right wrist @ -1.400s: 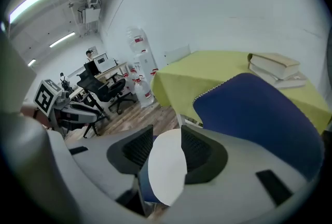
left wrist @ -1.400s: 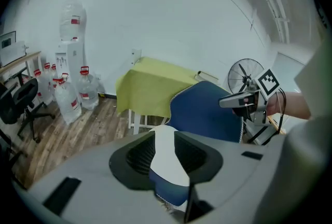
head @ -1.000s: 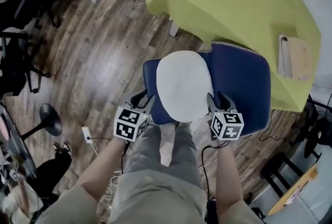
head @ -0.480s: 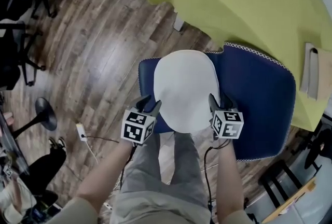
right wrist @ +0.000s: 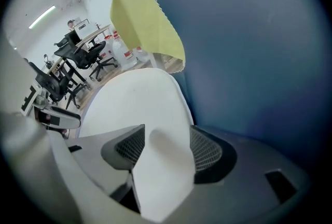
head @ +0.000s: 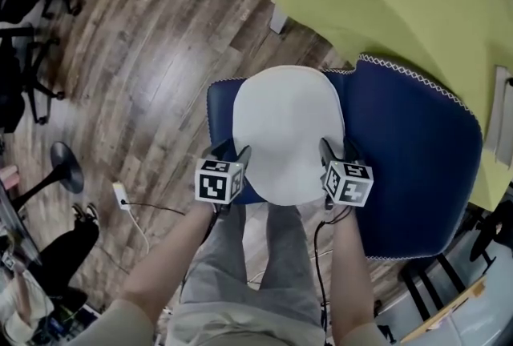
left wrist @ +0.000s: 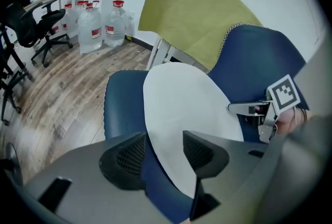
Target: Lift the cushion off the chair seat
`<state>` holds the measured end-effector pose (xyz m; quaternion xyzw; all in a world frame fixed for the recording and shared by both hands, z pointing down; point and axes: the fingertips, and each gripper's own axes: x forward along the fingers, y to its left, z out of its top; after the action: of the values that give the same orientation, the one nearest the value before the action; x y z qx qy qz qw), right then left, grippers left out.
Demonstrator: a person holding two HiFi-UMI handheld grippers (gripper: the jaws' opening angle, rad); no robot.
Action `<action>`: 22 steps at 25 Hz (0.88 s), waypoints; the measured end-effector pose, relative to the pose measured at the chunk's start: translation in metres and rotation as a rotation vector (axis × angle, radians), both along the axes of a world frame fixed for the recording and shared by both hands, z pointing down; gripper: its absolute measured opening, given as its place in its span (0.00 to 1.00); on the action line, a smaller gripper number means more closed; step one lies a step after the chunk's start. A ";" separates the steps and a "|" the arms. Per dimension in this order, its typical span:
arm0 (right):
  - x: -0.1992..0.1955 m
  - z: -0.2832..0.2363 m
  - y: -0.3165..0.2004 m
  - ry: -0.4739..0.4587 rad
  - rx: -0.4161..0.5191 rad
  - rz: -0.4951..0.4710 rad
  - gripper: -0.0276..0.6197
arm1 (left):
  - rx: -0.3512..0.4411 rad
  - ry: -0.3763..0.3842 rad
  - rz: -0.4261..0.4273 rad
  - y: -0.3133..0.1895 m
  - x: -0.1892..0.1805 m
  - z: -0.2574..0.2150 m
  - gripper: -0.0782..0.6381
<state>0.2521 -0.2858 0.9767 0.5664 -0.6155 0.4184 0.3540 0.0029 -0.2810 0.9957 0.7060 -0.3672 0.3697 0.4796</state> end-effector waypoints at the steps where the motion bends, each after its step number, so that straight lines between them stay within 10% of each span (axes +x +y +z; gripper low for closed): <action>1: 0.001 0.002 -0.001 0.011 0.001 0.011 0.48 | -0.011 0.000 -0.005 0.001 0.000 0.005 0.41; 10: 0.002 0.023 -0.002 0.031 -0.027 0.026 0.52 | -0.046 -0.001 -0.002 0.002 0.007 0.023 0.42; 22: -0.010 0.024 0.002 -0.057 -0.126 0.055 0.16 | 0.003 -0.043 0.097 0.002 0.010 0.017 0.19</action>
<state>0.2422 -0.2842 1.0009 0.5476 -0.5819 0.4817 0.3598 0.0134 -0.2793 1.0127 0.7157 -0.3434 0.4069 0.4519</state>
